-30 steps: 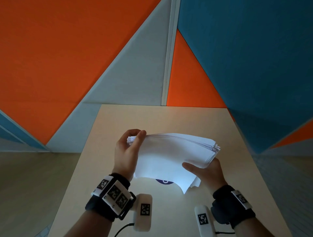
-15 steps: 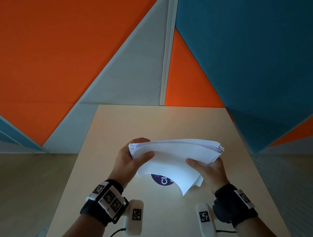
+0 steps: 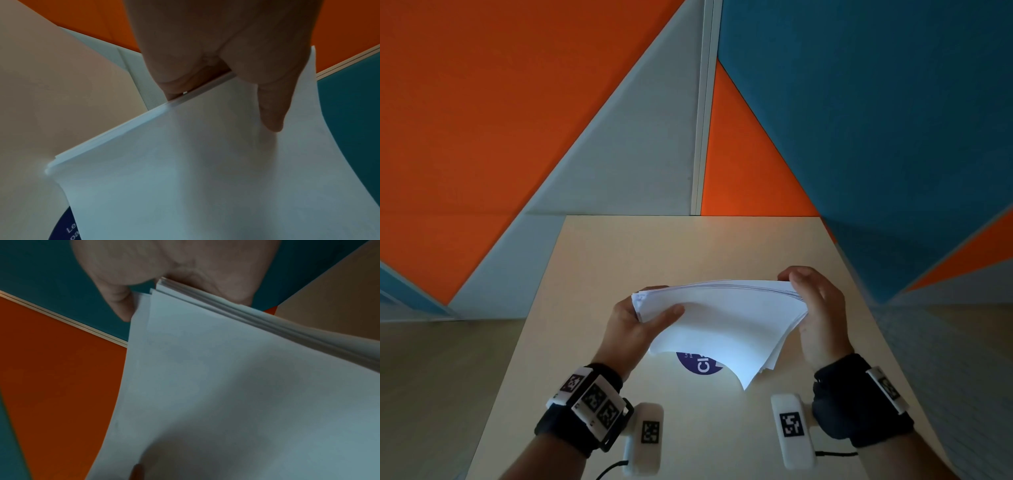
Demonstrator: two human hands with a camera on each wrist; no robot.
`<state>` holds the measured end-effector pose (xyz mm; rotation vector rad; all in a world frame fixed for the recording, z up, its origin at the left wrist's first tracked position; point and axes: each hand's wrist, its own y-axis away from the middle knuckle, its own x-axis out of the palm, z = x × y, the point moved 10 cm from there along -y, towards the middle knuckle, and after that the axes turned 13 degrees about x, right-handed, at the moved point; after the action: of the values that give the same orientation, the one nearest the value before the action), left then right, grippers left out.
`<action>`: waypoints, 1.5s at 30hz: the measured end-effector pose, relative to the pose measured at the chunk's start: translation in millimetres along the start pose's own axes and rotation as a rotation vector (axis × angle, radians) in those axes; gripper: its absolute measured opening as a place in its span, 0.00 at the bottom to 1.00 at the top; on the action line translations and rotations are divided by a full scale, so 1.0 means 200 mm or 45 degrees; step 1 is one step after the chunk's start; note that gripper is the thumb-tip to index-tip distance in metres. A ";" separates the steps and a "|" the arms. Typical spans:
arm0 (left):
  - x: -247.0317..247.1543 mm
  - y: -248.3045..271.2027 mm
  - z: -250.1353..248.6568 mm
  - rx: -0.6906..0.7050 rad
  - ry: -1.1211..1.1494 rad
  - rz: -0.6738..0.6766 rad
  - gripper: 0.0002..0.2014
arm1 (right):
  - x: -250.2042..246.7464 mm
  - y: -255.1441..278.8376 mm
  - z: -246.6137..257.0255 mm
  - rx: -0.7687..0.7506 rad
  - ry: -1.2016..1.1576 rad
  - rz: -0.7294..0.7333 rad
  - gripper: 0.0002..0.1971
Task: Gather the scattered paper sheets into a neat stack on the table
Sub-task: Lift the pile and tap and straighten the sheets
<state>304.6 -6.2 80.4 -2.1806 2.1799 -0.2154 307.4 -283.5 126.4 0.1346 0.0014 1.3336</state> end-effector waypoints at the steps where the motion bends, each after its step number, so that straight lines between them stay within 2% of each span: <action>1: 0.00 0.00 0.00 -0.003 0.011 -0.004 0.13 | -0.01 0.00 -0.01 0.005 -0.023 -0.001 0.10; 3: 0.00 0.00 0.00 -0.007 0.029 0.001 0.13 | -0.02 0.00 -0.03 0.020 -0.077 0.005 0.06; 6: 0.01 0.00 -0.01 -0.004 0.041 0.014 0.11 | -0.03 0.00 -0.03 0.029 -0.151 0.010 0.09; 16: 0.00 -0.01 -0.01 -0.007 0.014 0.031 0.08 | -0.02 -0.01 -0.04 0.015 -0.072 0.071 0.08; 17: 0.00 -0.02 -0.01 -0.018 0.015 0.025 0.07 | -0.01 0.00 -0.04 -0.002 -0.024 0.107 0.09; 19: 0.00 -0.03 0.00 -0.041 0.017 0.016 0.06 | 0.00 0.03 -0.06 -0.003 0.074 0.172 0.18; 21: -0.01 -0.04 0.02 -0.060 0.023 0.004 0.04 | 0.01 0.05 -0.12 0.052 0.177 0.170 0.23; 25: -0.03 -0.07 0.06 -0.068 -0.067 0.011 0.05 | 0.01 0.07 -0.28 0.251 0.288 0.107 0.15; 29: -0.04 -0.07 0.14 -0.119 -0.139 -0.016 0.05 | 0.01 0.06 -0.43 0.436 0.230 0.014 0.16; 32: -0.04 -0.06 0.14 -0.086 -0.179 -0.030 0.06 | 0.00 0.04 -0.38 0.393 0.172 -0.033 0.15; 35: -0.04 -0.02 0.11 -0.021 -0.119 -0.057 0.04 | 0.00 0.03 -0.34 0.326 0.222 -0.003 0.15; 40: -0.04 0.08 0.26 -0.170 0.041 -0.066 0.08 | -0.03 0.08 -0.53 0.503 0.285 0.005 0.11; 45: 0.01 0.07 0.30 -0.167 0.046 -0.027 0.12 | -0.01 0.08 -0.57 0.517 0.170 0.005 0.16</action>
<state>297.9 -11.3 18.7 -2.2850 2.2516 -0.1171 283.1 -271.5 14.2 0.3886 0.3863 1.3310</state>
